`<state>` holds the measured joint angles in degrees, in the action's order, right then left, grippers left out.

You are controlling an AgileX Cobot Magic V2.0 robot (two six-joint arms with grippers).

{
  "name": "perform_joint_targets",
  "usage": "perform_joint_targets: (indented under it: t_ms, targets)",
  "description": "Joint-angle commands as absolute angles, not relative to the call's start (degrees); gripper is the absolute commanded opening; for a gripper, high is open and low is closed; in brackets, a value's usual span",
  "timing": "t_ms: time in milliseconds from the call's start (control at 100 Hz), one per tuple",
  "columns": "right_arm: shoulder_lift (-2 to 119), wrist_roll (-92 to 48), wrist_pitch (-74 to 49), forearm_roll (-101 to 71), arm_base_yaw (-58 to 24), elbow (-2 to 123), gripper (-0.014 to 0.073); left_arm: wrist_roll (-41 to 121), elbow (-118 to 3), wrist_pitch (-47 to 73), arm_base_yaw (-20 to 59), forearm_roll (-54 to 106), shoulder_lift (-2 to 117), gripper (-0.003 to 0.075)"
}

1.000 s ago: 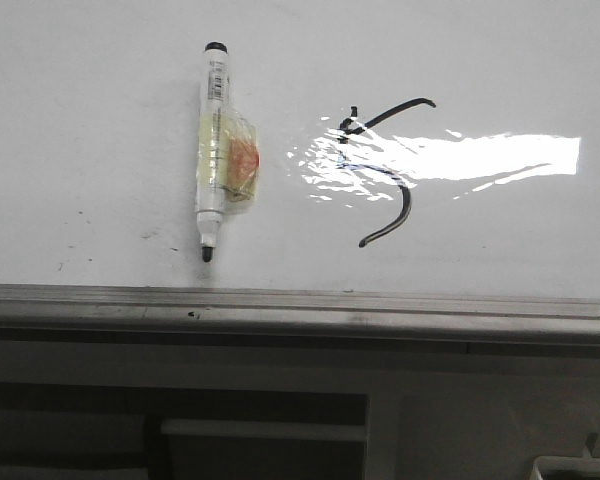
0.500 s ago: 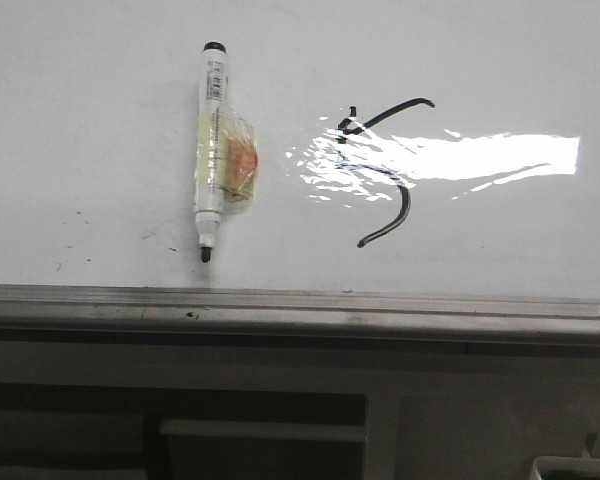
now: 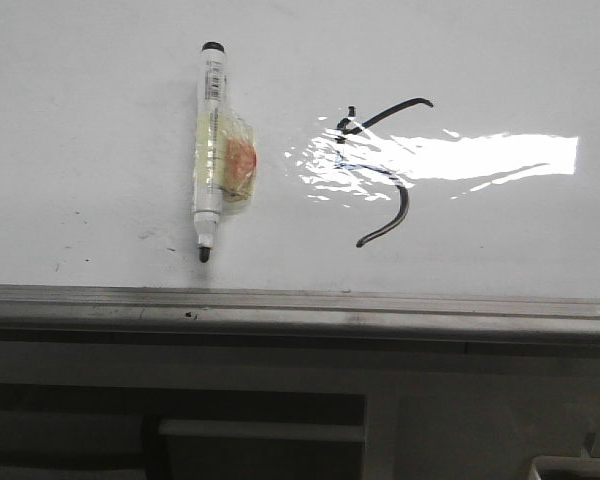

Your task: Write number 5 on whiteboard

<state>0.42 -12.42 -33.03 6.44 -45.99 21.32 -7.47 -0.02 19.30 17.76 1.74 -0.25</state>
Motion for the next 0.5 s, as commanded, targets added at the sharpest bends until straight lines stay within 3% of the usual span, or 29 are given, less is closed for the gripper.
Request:
perform_joint_targets:
  t_ms: [0,160,490]
  targets:
    - [1.2,-12.4,-27.4,9.8,-45.5,21.1,-0.0043,-8.1,1.4,16.8,17.6,1.6,-1.8,-0.0020]
    - [1.2,-11.3,-20.1,11.3,-38.8,16.3,-0.0043,-8.1,1.4,16.8,17.6,1.6,-1.8,-0.0020]
    - [1.2,-11.0,-8.9,4.4,-2.2,3.1,-0.0043,-8.1,1.4,16.8,17.6,1.6,-1.8,-0.0020]
